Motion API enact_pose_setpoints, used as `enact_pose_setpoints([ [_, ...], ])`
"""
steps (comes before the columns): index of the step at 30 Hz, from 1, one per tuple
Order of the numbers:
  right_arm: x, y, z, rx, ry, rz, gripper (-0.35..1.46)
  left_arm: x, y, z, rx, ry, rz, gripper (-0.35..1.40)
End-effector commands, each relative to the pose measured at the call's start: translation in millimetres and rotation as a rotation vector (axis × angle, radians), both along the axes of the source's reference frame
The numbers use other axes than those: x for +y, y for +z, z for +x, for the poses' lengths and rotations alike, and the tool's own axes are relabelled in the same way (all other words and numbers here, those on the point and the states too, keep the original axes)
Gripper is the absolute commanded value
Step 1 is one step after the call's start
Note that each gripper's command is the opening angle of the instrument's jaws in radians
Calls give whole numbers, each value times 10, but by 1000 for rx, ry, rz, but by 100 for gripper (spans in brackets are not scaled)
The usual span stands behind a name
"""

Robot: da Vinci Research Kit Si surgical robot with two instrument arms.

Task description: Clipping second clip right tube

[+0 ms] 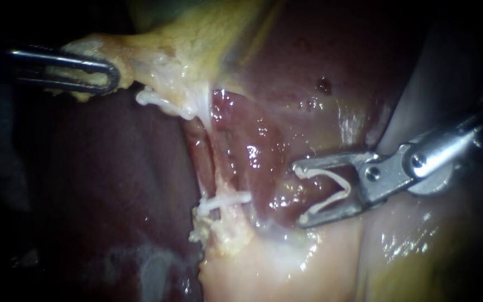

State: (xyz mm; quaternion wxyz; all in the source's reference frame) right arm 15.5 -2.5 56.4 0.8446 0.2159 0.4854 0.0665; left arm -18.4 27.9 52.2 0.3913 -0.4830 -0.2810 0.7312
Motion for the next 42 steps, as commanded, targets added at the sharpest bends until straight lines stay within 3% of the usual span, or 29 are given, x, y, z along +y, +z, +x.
enact_pose_setpoints([
  [1, 1, 1, 4, -4, 16, 20, 50, 0, 1, -1, 0, 1, -1, -35],
  [12, 4, 29, 50, -55, 109, 142, 50, -3, 3, -2, 2, -1, -3, -35],
  [25, -6, 78, 90, -66, 114, 206, 50, -4, 4, -4, 3, -2, -4, -35],
  [42, -13, 99, 111, 58, 129, 334, 50, -5, 9, -5, 3, -2, -6, -35],
])
